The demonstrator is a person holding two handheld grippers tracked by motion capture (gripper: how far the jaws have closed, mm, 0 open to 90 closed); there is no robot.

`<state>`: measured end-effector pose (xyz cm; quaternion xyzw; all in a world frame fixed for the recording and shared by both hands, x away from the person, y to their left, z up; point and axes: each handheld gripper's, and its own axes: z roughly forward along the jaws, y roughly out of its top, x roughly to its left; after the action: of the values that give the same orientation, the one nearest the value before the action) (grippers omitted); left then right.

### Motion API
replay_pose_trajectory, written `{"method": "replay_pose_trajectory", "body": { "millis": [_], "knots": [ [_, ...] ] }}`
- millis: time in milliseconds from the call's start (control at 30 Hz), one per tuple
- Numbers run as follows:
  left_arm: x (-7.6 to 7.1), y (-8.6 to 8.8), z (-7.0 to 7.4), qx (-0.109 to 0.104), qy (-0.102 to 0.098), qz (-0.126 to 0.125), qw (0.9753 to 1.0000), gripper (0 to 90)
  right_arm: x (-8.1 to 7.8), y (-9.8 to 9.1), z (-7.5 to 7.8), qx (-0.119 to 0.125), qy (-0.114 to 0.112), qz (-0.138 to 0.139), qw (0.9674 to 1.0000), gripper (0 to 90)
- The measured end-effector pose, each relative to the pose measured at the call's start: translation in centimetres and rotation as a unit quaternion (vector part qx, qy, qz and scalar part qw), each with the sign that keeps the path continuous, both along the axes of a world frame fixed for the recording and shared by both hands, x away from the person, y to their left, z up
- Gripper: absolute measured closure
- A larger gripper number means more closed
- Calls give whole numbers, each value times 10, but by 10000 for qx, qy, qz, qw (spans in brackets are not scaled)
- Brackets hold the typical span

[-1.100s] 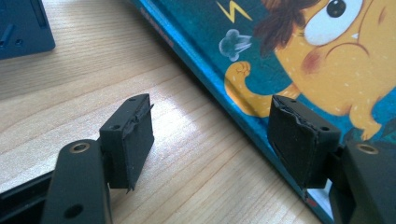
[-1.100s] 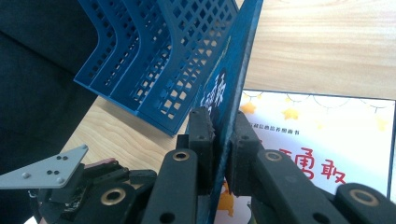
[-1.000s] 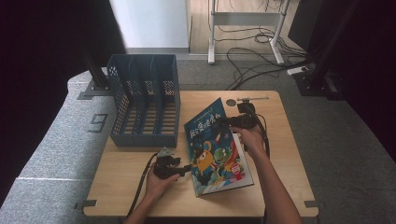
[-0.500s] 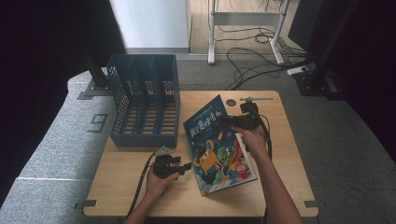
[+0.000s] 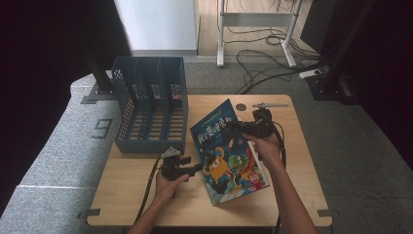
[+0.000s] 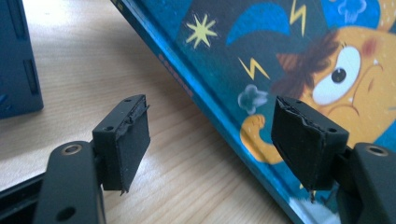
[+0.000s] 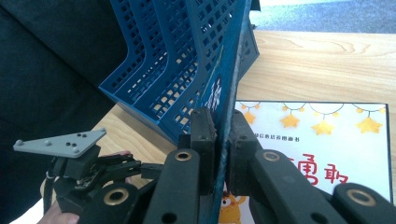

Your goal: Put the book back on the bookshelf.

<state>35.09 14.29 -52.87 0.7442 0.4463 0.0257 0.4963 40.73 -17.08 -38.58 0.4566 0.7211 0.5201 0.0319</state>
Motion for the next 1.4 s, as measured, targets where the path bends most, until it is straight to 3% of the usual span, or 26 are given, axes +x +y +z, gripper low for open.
{"method": "replay_pose_trajectory", "body": {
  "millis": [367,567,967,1167,1400],
  "knots": [
    [5,-2,2,-137,85,8,9999,277,-6,1,8,-14,-180,117,9998,840],
    [9,-5,2,-318,143,-93,9994,274,-9,2,11,30,-261,194,9995,848],
    [16,-7,-2,-684,248,-55,9973,265,-15,2,14,53,-391,330,9987,849],
    [15,-9,-1,-749,120,-102,9971,265,-17,2,15,63,-458,366,9983,848],
    [15,-14,0,-1005,69,-165,9948,247,-20,1,15,103,-534,369,9978,847]
  ]
}}
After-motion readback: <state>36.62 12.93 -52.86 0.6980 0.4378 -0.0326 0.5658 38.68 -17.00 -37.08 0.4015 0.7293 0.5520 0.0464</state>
